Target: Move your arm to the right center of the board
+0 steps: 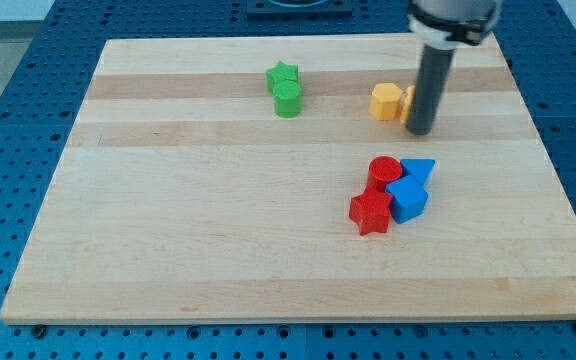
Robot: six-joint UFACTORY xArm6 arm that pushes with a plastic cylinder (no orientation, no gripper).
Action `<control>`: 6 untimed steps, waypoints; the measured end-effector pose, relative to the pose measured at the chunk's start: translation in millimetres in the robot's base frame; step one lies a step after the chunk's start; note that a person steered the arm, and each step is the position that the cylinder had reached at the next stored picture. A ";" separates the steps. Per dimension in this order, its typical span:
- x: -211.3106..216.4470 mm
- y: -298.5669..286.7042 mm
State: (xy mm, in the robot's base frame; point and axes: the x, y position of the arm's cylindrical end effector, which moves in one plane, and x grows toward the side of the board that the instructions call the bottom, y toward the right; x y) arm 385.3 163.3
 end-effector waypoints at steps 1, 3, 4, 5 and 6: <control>0.0 4.6; -28.2 -3.3; -34.9 -18.0; -24.2 -28.8; -12.8 -50.1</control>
State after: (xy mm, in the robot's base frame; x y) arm 372.5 113.2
